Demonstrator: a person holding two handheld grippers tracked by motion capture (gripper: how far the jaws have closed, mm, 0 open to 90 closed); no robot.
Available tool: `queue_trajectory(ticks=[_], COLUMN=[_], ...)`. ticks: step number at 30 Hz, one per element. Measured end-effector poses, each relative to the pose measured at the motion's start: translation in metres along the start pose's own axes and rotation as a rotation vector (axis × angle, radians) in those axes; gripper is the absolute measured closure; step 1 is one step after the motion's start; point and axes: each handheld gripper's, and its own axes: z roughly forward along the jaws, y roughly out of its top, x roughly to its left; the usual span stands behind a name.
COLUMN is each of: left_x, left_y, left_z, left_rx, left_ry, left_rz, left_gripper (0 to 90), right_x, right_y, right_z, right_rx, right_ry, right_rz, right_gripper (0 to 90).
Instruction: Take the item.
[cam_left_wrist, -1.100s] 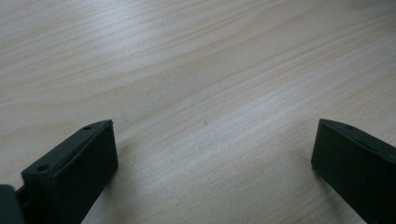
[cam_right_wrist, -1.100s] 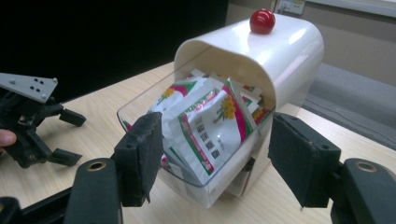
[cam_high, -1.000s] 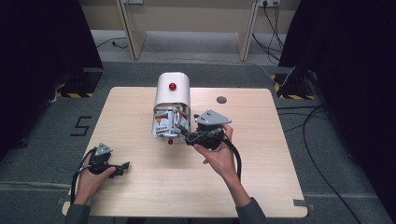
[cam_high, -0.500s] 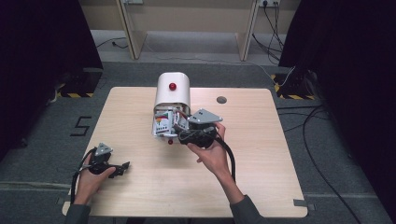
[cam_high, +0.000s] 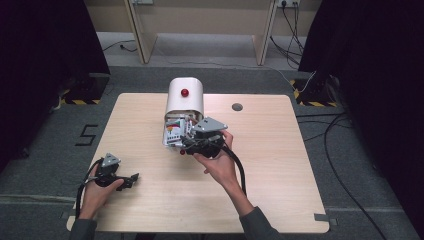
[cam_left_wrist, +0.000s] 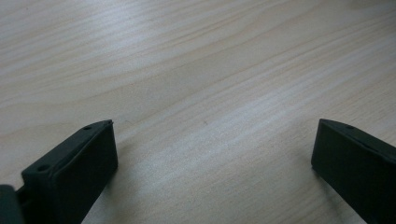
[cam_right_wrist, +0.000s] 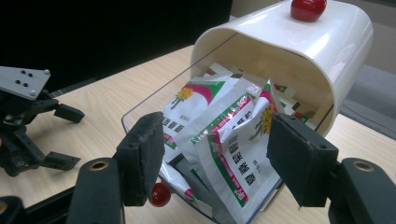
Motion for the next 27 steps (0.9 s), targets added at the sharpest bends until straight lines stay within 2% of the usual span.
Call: queue_trajectory(ticks=[12, 27], left_x=[0.0, 0.0], left_y=[0.0, 0.0], left_z=[0.0, 0.0], left_rx=[0.0, 0.0], left_ry=[0.0, 0.0], left_rz=[0.0, 0.001], left_gripper=[0.0, 0.0], right_x=[-0.002, -0.006], right_y=[0.001, 0.0], right_z=[0.01, 0.017], right_rx=[0.019, 0.028], right_ry=[-0.039, -0.054], right_rz=[-0.004, 0.003], right_gripper=[38.1, 39.8])
